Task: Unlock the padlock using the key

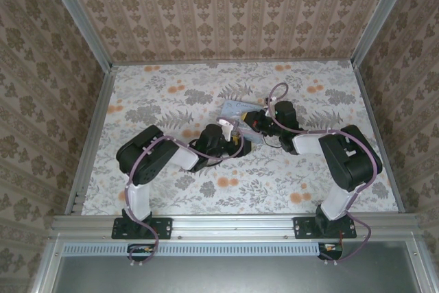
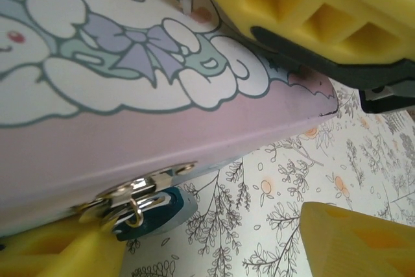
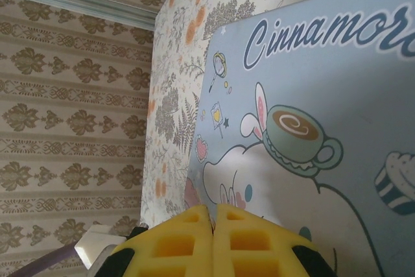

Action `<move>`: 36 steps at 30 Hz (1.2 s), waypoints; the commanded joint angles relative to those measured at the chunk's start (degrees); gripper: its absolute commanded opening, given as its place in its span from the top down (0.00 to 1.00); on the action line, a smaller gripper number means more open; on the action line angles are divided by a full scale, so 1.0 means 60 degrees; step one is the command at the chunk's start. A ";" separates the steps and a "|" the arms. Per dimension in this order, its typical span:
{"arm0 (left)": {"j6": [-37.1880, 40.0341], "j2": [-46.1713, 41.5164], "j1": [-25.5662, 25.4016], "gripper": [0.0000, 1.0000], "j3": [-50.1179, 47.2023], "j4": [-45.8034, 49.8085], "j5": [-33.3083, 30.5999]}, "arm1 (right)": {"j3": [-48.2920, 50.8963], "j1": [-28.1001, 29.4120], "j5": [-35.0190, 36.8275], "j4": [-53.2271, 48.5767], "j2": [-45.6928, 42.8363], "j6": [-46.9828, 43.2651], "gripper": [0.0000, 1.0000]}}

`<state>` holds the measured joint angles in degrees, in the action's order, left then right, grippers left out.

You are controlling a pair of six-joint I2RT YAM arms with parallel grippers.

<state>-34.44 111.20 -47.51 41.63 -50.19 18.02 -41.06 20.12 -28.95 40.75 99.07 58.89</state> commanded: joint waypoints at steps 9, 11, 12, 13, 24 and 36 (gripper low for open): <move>-0.1336 0.0362 -0.0203 0.34 -0.0771 -0.2175 -0.0080 | 0.0197 0.0033 -0.0258 -0.0259 0.0227 0.0086 1.00; -0.1391 0.0463 -0.0211 0.35 -0.0743 -0.2234 -0.0103 | 0.0205 0.0040 -0.0258 -0.0261 0.0233 0.0079 1.00; -0.1447 0.0540 -0.0226 0.37 -0.0760 -0.2370 -0.0131 | 0.0207 0.0038 -0.0266 -0.0248 0.0235 0.0087 1.00; -0.1515 0.0601 -0.0233 0.38 -0.0771 -0.2488 -0.0143 | 0.0208 0.0031 -0.0258 -0.0232 0.0248 0.0086 1.00; -0.1746 0.1042 -0.0274 0.38 -0.0366 -0.2175 -0.0562 | 0.0266 0.0031 -0.0248 -0.0127 0.0318 0.0115 1.00; -0.1729 0.1213 -0.0299 0.62 -0.0174 -0.1714 -0.0864 | 0.0268 0.0020 -0.0273 -0.0069 0.0408 0.0130 1.00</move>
<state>-44.07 116.46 -48.77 39.79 -63.31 13.23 -40.77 20.10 -29.15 41.85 99.53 58.89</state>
